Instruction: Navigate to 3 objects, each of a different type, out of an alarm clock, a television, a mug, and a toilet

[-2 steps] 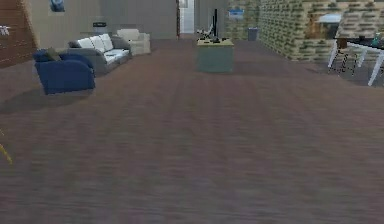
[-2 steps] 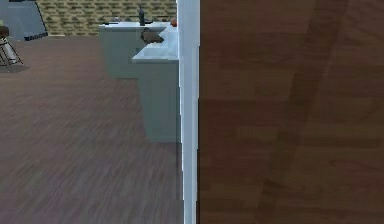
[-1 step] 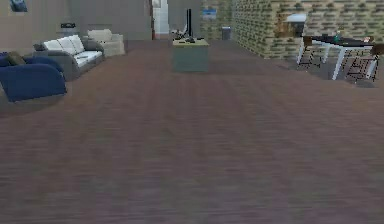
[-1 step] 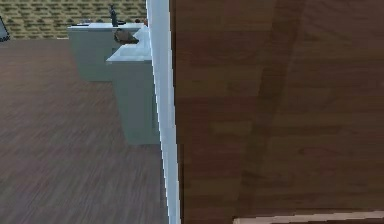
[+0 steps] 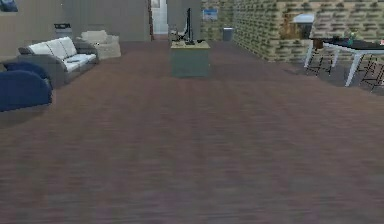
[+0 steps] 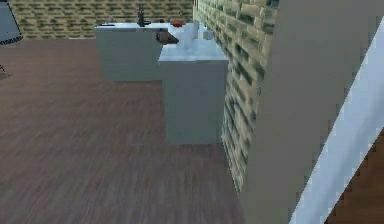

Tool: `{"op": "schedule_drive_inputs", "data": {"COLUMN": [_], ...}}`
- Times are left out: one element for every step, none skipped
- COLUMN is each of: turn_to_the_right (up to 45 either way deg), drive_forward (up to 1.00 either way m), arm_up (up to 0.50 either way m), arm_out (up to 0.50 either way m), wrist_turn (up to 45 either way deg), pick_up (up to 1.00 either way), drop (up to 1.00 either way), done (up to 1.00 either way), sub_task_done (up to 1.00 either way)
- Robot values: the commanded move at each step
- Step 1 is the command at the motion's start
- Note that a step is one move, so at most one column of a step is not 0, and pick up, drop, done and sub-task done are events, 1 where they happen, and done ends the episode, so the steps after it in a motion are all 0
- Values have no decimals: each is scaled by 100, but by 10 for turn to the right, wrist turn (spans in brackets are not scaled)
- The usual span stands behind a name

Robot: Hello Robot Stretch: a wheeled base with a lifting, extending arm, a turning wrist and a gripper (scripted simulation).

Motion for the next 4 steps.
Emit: {"op": "schedule_drive_inputs", "data": {"turn_to_the_right": [-120, 0, 0, 0], "drive_forward": [0, 100, 100, 100], "arm_up": [0, 0, 0, 0], "arm_out": [0, 0, 0, 0], "wrist_turn": [0, 0, 0, 0], "pick_up": [0, 0, 0, 0], "drop": [0, 0, 0, 0], "done": [0, 0, 0, 0], "sub_task_done": [0, 0, 0, 0]}}
